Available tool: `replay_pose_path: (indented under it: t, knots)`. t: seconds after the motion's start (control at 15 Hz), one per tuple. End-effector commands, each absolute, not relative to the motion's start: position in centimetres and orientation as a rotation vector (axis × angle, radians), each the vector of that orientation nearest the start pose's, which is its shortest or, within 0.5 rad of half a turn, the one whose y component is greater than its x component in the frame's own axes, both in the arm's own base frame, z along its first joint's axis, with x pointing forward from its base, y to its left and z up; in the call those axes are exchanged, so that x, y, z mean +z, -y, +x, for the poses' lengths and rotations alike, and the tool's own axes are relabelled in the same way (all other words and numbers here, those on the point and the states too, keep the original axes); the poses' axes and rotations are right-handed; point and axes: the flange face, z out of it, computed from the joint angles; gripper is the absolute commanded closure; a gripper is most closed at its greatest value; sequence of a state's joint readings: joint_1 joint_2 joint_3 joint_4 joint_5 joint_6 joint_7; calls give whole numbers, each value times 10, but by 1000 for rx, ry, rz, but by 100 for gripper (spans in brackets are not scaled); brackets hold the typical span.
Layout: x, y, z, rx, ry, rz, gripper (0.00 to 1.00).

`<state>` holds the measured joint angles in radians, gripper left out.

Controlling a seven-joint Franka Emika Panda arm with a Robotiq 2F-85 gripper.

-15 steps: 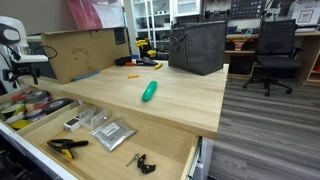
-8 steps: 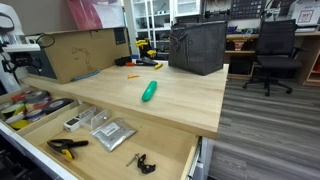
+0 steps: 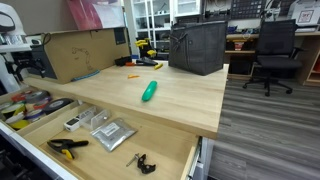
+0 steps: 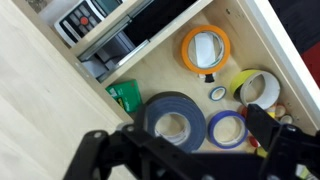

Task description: Pick up the small green tape and put it on the left side of the open drawer.

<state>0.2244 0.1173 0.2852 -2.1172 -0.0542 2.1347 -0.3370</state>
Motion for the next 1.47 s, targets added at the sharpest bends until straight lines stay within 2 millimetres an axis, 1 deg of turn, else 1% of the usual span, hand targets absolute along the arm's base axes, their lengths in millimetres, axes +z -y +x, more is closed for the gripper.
replay_pose_path:
  t: [0.0,0.2,0.4,0.53,0.67,0.73,0.8,0.87,0.93,1.07,1.2,1.33,1.4]
  knots:
    - [353,-215,498,120,1064,-3013,0]
    - [353,-155,527,112,812,-3112,0]
    - [351,-95,551,113,546,-3196,0]
    - [351,-64,563,114,361,-3234,0]
    - [353,-41,572,154,179,-3255,0]
    - [356,-36,578,156,113,-3263,0]
    - [361,-34,584,146,61,-3256,0]
    - [365,-34,590,145,20,-3256,0]
    - [374,-38,596,145,-11,-3242,0]
    - [400,-46,607,118,-46,-3226,0]
    - [431,-55,615,81,-56,-3204,0]
    - [459,-61,617,38,-40,-3198,0]
    - [469,-62,616,27,-28,-3198,0]
